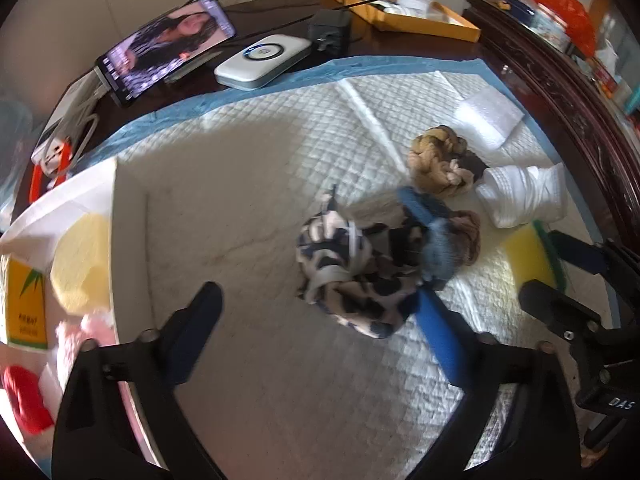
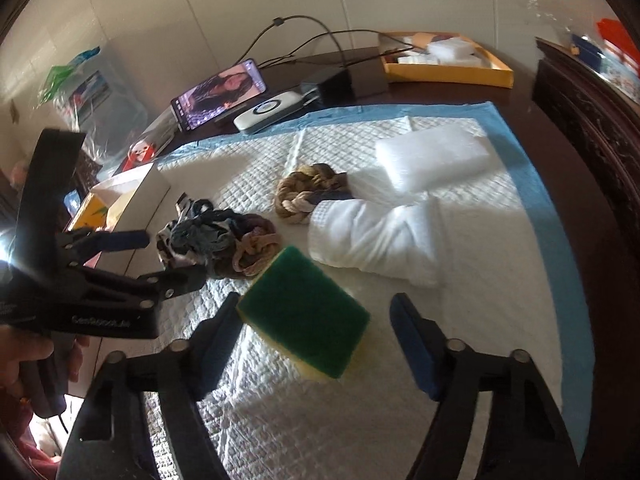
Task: Organize soft objects
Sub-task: 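Grasp the black-white patterned cloth with the left gripper while the right grasps the green-yellow sponge, then carry the patterned cloth and green-yellow sponge over the white box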
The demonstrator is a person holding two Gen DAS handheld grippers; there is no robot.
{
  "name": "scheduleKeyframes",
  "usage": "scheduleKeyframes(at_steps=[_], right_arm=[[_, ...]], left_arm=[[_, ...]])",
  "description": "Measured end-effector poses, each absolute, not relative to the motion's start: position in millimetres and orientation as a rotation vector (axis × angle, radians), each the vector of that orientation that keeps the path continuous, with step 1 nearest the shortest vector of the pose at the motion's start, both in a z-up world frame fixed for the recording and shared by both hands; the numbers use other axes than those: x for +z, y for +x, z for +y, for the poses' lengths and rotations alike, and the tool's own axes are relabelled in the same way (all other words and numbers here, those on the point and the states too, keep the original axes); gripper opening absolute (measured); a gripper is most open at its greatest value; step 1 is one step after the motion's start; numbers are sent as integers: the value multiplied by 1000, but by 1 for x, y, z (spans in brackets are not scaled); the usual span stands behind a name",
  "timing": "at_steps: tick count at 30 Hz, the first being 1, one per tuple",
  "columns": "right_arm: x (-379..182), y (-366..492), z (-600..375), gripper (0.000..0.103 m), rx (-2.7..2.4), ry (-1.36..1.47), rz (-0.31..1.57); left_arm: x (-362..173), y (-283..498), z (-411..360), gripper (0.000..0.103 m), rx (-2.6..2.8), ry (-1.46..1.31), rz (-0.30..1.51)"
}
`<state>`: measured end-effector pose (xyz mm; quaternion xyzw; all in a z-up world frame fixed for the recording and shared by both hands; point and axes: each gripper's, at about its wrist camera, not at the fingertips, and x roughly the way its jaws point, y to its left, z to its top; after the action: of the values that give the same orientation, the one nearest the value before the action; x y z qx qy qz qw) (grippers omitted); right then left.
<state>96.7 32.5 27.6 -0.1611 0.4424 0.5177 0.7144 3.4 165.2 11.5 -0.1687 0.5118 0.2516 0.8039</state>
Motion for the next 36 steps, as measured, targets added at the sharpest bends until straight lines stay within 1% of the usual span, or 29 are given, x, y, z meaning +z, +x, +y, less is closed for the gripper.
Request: scheduleKeyframes(at_steps=[1, 2, 3, 5, 7, 8, 9, 10, 15, 20, 26, 30, 36], right_arm=[[27, 95, 34, 59, 1154, -363, 980], [28, 94, 35, 58, 1156, -373, 977], [28, 93, 35, 55, 1156, -381, 970], [30, 94, 33, 51, 1162, -378, 968], [33, 95, 29, 39, 1165, -370, 959], [36, 95, 27, 37, 1164, -366, 949], [39, 94, 25, 32, 1164, -367, 938], [41, 94, 24, 31, 1165, -367, 932], [48, 95, 13, 30, 1157, -329, 928], [49, 99, 4, 30, 1128, -277, 945], [68, 106, -15, 30, 1076, -197, 896], [102, 121, -38, 30, 1027, -83, 828], [186, 126, -80, 30, 1004, 107, 634]], left_arm=[[11, 3, 165, 72, 527, -363, 1091], [11, 4, 165, 44, 512, -370, 1088], [12, 2, 165, 36, 524, -359, 1081], [14, -2, 168, 27, 510, -393, 1062], [19, -11, 170, 27, 523, -421, 1039], [24, -16, 170, 27, 525, -436, 1022], [28, -19, 169, 27, 526, -446, 1007], [33, -23, 168, 27, 528, -452, 992], [63, -38, 155, 27, 526, -445, 914], [81, -50, 147, 27, 526, -439, 869], [103, -72, 144, 27, 526, -448, 815], [130, -96, 147, 27, 549, -450, 743], [184, -143, 155, 27, 616, -460, 607]])
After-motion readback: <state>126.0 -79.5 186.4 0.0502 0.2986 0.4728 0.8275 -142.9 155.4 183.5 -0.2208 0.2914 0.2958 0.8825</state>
